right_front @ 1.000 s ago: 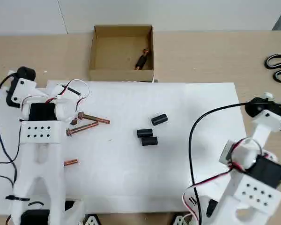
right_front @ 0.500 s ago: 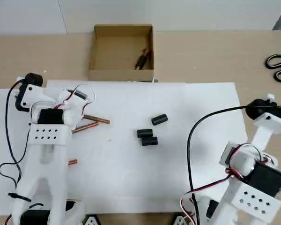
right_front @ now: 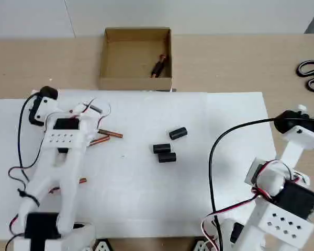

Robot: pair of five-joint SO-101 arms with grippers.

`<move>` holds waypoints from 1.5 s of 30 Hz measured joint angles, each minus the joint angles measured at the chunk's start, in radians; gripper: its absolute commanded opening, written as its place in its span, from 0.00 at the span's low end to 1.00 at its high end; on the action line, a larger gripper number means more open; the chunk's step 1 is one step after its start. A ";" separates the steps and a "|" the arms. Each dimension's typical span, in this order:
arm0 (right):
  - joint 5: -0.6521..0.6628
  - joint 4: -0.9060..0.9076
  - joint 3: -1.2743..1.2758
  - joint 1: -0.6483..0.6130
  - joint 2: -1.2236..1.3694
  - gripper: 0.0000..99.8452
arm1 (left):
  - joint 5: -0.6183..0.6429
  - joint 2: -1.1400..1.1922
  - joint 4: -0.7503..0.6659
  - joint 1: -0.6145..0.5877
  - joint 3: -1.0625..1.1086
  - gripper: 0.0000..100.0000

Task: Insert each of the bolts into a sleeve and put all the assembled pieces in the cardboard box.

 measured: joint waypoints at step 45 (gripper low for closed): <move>0.000 0.000 0.000 0.000 0.000 0.00 | 0.003 0.471 0.448 -0.012 -0.508 0.10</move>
